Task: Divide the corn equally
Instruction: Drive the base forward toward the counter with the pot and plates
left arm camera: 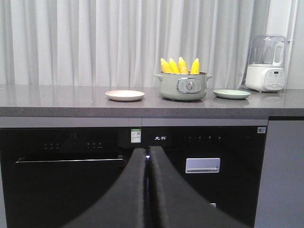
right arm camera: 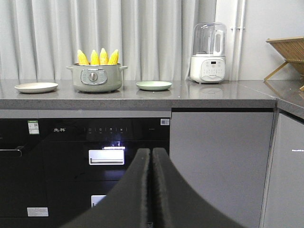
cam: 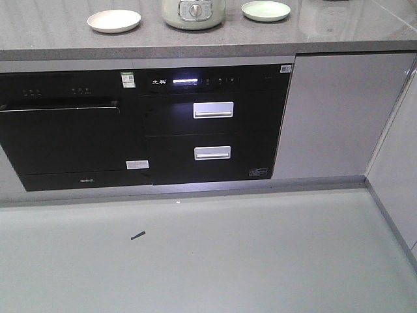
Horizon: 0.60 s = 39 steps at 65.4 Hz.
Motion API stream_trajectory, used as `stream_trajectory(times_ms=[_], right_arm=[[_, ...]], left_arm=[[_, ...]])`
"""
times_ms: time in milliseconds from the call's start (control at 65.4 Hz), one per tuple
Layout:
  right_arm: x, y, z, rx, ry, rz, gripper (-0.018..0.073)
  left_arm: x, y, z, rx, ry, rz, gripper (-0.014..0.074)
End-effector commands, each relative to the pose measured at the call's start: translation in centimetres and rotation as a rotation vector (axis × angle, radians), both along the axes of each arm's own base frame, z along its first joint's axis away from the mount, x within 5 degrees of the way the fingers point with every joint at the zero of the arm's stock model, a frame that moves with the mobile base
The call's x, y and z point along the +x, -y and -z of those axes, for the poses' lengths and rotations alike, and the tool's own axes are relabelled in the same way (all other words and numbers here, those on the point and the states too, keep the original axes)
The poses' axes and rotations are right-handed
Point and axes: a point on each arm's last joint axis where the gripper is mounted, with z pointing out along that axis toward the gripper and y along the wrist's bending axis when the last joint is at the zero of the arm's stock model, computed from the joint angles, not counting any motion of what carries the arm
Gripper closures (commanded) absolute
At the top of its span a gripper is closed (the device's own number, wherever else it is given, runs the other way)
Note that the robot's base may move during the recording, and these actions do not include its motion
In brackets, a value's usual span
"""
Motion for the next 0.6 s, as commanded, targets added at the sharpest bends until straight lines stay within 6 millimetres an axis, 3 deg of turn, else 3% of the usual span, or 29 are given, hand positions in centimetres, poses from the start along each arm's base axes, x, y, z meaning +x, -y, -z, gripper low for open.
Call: stream_trajectory(times_ms=[0, 581], right_arm=[[-0.10, 0.06, -0.41, -0.013, 0.072, 0.010, 0.0569], [-0.10, 0.06, -0.41, -0.013, 0.072, 0.010, 0.0569]], left_arm=[[-0.35, -0.04, -1.30, -0.016, 0.107, -0.002, 0.0603], [-0.35, -0.04, -1.30, -0.016, 0.107, -0.002, 0.0603]])
